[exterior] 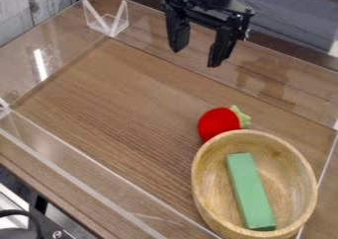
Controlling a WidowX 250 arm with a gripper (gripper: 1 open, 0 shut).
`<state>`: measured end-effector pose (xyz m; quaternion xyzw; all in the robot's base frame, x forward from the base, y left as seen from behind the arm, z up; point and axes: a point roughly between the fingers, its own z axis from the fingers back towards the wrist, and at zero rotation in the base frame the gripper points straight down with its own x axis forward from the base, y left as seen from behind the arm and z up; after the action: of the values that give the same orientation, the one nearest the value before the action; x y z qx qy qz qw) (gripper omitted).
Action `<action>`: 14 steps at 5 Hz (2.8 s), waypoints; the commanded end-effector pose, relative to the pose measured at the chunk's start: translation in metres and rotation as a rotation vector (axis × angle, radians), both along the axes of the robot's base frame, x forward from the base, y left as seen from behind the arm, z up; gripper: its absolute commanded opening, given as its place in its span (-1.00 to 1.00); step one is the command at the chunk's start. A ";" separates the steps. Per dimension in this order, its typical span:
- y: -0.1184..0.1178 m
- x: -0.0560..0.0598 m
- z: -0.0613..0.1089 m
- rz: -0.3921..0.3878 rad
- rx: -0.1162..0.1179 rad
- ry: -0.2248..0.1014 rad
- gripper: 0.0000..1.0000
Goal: Remove the green block from the brown bowl and put it on the table
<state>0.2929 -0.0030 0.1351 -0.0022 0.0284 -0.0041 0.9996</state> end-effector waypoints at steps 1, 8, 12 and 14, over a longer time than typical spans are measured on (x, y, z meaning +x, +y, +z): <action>-0.009 -0.018 -0.015 0.112 -0.011 0.025 1.00; -0.128 -0.068 -0.061 0.549 -0.164 -0.044 1.00; -0.118 -0.056 -0.047 0.509 -0.164 -0.053 1.00; -0.105 -0.066 -0.063 0.607 -0.181 -0.070 1.00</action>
<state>0.2221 -0.1079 0.0604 -0.0843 0.0118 0.2912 0.9529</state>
